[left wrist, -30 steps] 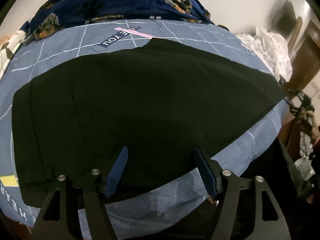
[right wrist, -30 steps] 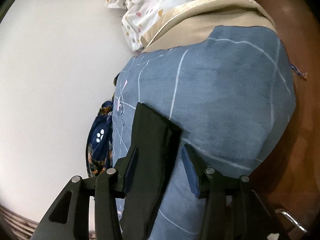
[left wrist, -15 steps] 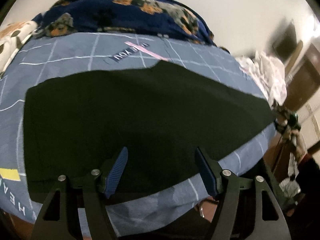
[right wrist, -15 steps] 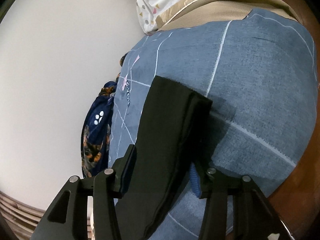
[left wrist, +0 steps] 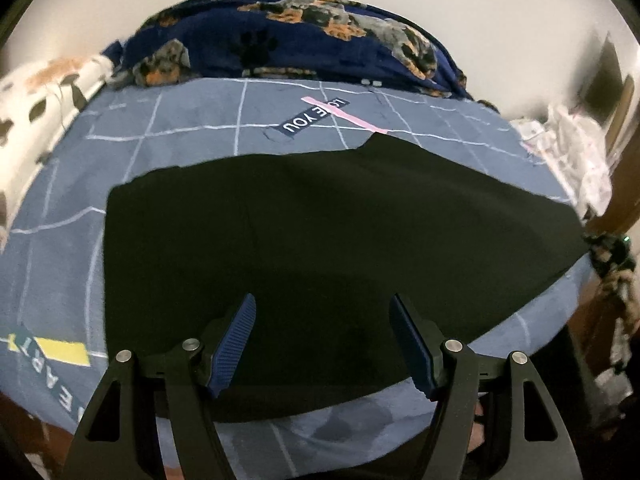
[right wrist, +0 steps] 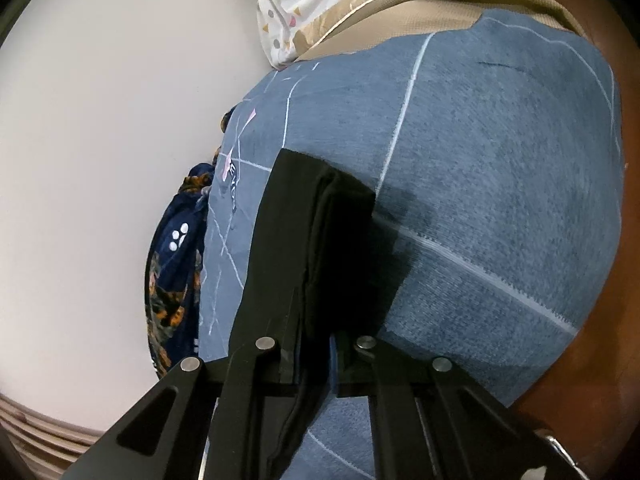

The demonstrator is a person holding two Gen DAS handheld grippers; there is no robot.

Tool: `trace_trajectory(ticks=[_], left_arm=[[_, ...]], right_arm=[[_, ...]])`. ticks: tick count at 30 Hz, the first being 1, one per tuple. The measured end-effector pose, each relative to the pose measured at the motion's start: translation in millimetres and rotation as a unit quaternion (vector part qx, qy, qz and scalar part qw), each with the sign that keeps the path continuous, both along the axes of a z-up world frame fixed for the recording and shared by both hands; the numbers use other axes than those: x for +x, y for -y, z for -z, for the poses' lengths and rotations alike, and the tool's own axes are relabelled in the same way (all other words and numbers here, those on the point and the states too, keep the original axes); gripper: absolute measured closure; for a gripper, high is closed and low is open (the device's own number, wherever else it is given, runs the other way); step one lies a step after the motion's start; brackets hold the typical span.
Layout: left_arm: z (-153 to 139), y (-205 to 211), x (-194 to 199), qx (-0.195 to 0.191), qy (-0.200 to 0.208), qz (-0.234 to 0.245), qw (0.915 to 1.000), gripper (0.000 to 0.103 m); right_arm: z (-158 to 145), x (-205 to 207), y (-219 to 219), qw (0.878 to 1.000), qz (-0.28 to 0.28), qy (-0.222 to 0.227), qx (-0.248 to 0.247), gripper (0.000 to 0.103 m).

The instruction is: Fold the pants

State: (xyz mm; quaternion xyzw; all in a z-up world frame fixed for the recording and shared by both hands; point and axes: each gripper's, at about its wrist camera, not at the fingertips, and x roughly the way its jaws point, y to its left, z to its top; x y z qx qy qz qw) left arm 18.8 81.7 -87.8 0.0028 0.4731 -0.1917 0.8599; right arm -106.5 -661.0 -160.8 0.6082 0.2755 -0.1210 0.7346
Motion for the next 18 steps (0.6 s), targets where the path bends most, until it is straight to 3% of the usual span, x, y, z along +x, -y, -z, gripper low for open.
trace_trajectory(ticks=[12,18], left_arm=[[3,6,-1,0.075,0.024,-0.004,0.9969,0.033],[4,12,-3,0.098,0.028,0.003,0.9948,0.033]], right_arm=[[0,-1,-1,1.0,0.015,0.0,0.012,0.096],[-3,0,1,1.0,0.017,0.006,0.024,0.088]])
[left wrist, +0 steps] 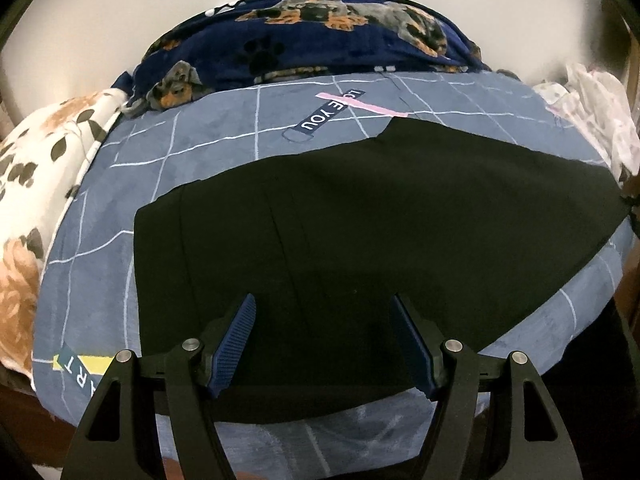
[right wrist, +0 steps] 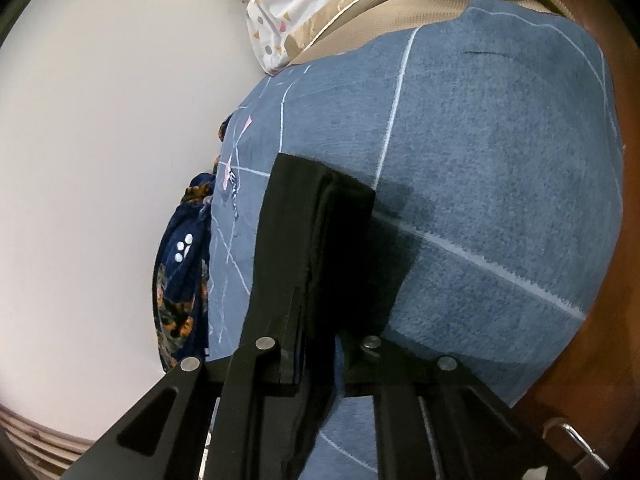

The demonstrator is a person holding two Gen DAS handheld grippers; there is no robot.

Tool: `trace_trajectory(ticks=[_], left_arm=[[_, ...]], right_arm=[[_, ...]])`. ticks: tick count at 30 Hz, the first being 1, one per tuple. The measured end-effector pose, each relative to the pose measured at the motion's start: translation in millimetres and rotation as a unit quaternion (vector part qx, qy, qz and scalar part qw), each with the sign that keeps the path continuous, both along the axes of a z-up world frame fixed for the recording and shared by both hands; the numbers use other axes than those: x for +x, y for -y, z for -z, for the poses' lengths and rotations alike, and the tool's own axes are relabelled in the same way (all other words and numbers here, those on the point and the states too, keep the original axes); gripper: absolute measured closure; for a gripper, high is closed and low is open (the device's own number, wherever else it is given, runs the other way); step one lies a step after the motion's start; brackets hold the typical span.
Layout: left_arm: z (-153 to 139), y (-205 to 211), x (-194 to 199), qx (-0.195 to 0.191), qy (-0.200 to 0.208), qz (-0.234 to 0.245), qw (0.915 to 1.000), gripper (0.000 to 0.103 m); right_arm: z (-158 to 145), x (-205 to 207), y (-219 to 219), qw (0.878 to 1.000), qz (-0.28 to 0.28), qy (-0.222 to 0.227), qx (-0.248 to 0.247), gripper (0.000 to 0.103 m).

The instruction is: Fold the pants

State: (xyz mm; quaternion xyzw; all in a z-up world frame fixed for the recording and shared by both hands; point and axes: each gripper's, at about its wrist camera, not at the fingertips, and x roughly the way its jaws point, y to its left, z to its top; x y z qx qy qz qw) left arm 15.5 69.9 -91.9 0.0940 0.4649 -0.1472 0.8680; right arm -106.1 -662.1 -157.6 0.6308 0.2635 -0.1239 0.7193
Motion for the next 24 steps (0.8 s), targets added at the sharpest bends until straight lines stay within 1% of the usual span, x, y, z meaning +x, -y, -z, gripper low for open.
trace_trajectory(ticks=[2,4,6,8,9,10,12,14,17,22,24], left_arm=[[0,2,0,0.007,0.002,0.001,1.0,0.033],[0,1,1,0.013,0.003,-0.001,0.9999,0.033],[0,-3,3,0.006,-0.001,-0.007,1.0,0.033],[-1,-8,4,-0.022,-0.011,-0.01,0.9996,0.033],[-3,-10,4,-0.041,-0.016,-0.008,0.999,0.033],[-5,-11,4,-0.054,-0.017,-0.006,0.9983,0.033],[-9,-9,1,-0.066,-0.014,0.003,0.9977,0.033],[-12,-4,-2,-0.067,-0.01,0.016,0.9976,0.033],[-14,5,-5,-0.067,-0.017,0.027,0.9972,0.033],[-14,18,-8,-0.076,-0.033,0.039,0.9958,0.033],[-13,22,-8,-0.072,-0.035,0.04,0.996,0.033]], right_arm=[[-1,1,0,1.0,0.001,0.003,0.001,0.084],[-3,3,-1,1.0,0.002,0.008,0.0,0.078],[-4,5,-1,1.0,0.004,0.008,-0.003,0.076],[-6,6,-3,1.0,0.002,0.0,-0.014,0.078],[-6,7,-3,1.0,0.0,-0.007,-0.02,0.082],[-7,8,-3,0.999,-0.003,-0.017,-0.028,0.09],[-5,8,-3,0.999,-0.008,-0.027,-0.04,0.098],[-5,7,-4,0.999,-0.009,-0.024,-0.046,0.098],[-5,6,-4,0.998,-0.011,-0.022,-0.053,0.098],[1,2,1,0.999,-0.019,-0.003,-0.028,0.096],[3,-6,1,1.0,-0.01,-0.005,0.003,0.093]])
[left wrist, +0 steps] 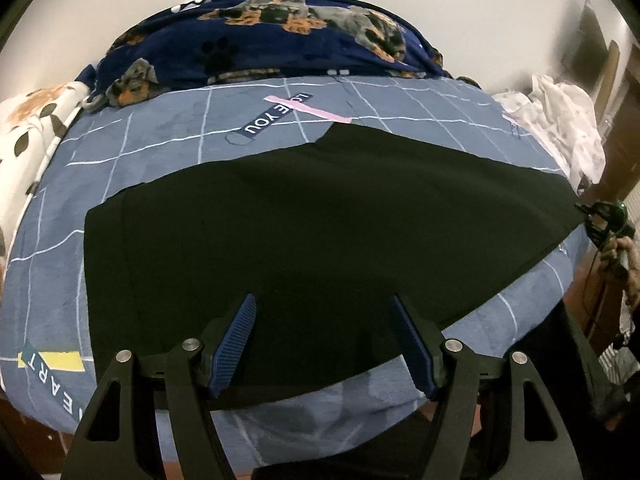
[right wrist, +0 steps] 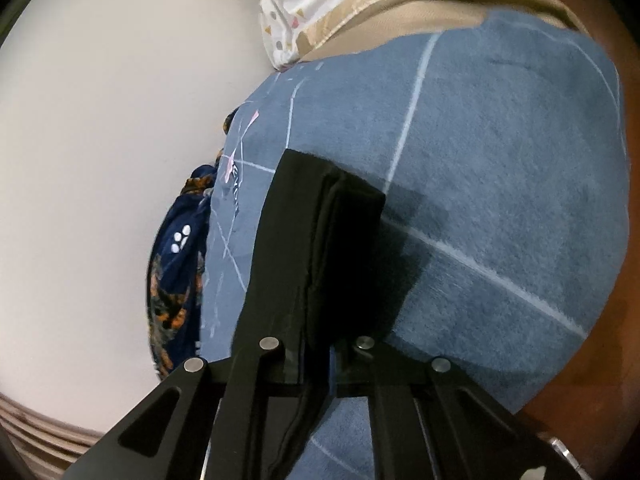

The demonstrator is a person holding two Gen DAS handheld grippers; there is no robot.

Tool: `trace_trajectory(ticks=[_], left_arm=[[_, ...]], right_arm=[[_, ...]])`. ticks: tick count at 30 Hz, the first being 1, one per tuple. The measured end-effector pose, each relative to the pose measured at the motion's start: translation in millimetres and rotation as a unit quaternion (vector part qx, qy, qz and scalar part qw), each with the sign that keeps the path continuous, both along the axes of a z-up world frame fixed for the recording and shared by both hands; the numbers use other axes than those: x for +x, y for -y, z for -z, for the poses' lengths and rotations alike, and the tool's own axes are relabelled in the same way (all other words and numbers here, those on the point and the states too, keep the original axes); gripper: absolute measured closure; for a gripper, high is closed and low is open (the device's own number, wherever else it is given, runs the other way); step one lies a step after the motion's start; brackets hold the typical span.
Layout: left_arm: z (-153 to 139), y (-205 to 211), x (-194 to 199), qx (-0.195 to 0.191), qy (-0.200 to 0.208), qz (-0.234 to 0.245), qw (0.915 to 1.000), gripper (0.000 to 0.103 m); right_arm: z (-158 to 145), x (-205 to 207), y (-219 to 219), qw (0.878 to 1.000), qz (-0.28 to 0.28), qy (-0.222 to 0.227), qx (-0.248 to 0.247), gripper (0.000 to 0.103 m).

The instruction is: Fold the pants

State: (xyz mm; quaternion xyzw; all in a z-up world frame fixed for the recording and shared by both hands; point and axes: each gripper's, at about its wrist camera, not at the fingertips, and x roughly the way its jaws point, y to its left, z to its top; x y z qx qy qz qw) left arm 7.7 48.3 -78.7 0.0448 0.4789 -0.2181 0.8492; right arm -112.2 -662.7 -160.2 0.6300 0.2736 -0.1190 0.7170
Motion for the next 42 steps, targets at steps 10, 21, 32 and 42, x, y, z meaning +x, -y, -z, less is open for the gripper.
trace_trajectory(ticks=[10,21,32,42], left_arm=[[8,-6,9,-0.025,-0.018,-0.036,0.9989,0.033],[5,5,4,-0.018,-0.021,-0.015,0.9995,0.027],[11,8,4,-0.004,-0.034,-0.014,0.9993,0.027],[14,4,8,-0.004,-0.047,-0.028,0.9985,0.025]], right_arm=[[-46,24,-186,0.962,-0.245,0.08,0.091,0.086],[14,72,-290,0.935,-0.329,-0.003,0.136,0.086],[14,78,-285,0.94,-0.311,-0.003,0.138,0.069],[13,90,-299,0.942,-0.317,-0.008,0.112,0.085]])
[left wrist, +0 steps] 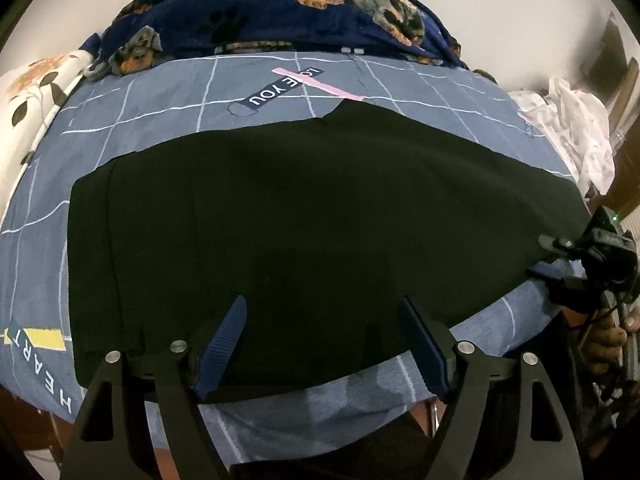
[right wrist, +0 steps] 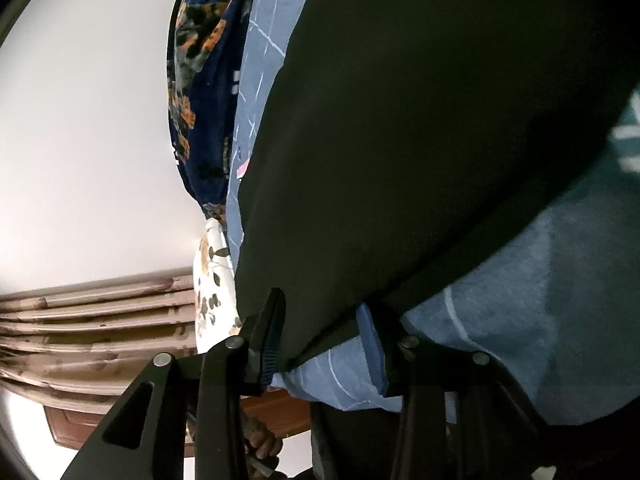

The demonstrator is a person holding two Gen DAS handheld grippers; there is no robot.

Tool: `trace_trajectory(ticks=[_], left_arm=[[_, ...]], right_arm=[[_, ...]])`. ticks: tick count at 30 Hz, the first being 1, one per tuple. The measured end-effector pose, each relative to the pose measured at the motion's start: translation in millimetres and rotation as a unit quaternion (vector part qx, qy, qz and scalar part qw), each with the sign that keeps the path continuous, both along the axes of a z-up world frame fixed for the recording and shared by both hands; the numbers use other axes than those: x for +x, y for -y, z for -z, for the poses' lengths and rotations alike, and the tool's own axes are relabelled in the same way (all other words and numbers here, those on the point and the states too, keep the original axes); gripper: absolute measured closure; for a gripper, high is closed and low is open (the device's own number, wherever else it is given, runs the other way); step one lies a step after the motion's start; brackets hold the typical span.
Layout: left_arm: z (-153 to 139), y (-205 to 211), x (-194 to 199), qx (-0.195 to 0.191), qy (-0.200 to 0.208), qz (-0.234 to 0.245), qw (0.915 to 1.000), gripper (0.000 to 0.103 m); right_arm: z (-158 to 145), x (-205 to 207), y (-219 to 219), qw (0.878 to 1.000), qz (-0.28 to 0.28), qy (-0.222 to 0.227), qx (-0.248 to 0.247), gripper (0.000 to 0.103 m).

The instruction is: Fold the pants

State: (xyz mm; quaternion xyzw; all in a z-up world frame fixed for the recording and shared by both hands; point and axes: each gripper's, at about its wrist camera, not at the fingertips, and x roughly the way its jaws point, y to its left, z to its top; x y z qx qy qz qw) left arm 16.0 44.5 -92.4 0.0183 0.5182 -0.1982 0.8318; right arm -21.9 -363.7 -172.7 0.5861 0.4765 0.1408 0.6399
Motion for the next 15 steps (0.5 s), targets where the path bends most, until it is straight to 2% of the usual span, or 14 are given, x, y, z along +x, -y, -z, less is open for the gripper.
trace_trajectory(ticks=[1,3,9,11,15], left_arm=[[0,0,0,0.001,0.001,-0.001,1.0,0.025],[0,-1,0,0.002,0.0,-0.003,1.0,0.024],[5,-4,4,0.005,-0.012,-0.013,0.9998,0.024],[8,-5,5,0.008,-0.016,-0.013,0.9998,0.024],[11,-5,5,0.015,-0.023,-0.014,0.9995,0.024]], right_arm=[[4,0,-1,1.0,-0.001,-0.01,-0.002,0.094],[11,-4,2,1.0,0.007,-0.018,0.01,0.099],[-1,-8,-1,1.0,-0.006,-0.002,0.003,0.099],[3,-10,-2,1.0,-0.013,-0.011,-0.009,0.099],[10,-11,-2,1.0,-0.01,-0.014,-0.001,0.101]])
